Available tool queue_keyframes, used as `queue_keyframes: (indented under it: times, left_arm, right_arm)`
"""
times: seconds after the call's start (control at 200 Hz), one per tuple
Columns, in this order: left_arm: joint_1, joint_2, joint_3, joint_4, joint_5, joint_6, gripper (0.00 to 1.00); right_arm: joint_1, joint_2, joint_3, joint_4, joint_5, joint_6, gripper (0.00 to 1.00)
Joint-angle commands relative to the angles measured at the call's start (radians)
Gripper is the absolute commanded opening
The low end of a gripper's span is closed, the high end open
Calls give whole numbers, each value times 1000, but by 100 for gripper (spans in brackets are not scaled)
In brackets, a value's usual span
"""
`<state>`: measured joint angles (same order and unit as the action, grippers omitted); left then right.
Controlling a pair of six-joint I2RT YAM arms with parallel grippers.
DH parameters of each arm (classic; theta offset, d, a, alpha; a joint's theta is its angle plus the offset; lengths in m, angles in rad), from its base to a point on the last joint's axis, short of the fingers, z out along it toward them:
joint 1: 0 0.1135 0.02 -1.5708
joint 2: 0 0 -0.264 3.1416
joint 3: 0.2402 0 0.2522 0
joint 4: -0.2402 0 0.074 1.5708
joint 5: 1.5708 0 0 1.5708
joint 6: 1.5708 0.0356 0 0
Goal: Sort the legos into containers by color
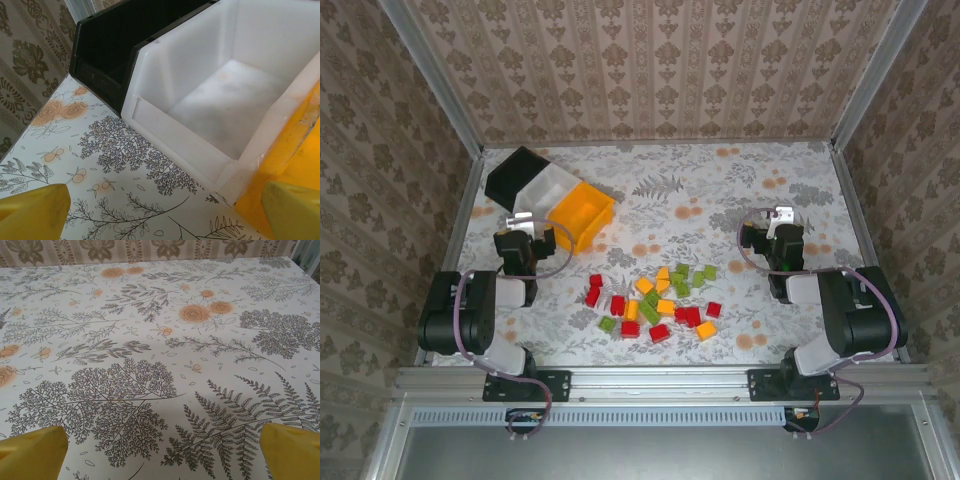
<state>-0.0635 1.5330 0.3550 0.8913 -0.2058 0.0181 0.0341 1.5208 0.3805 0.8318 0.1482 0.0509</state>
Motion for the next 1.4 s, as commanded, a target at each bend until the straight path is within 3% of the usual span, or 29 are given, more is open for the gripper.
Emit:
queue_keyframes:
  times: [0.0, 1.15, 1.225, 1.27, 1.395]
  left_arm:
    - [8, 15, 25, 31, -7, 15, 100]
    - [8, 5, 23, 35, -23, 14, 100]
    - [1, -53, -4, 29, -30, 19, 100]
    - [-17, -95, -18, 26, -91, 20, 100]
    - [-32, -253, -10, -129, -186, -15, 100]
  right_arm:
    - [-5, 11, 22, 34, -18, -11, 100]
    - [-26, 2, 23, 32, -58, 3, 100]
    - [-15, -63, 54, -80, -18, 1, 100]
    - [-8, -107, 101, -206, 9, 12, 100]
    - [4, -156, 197, -445, 71, 90, 100]
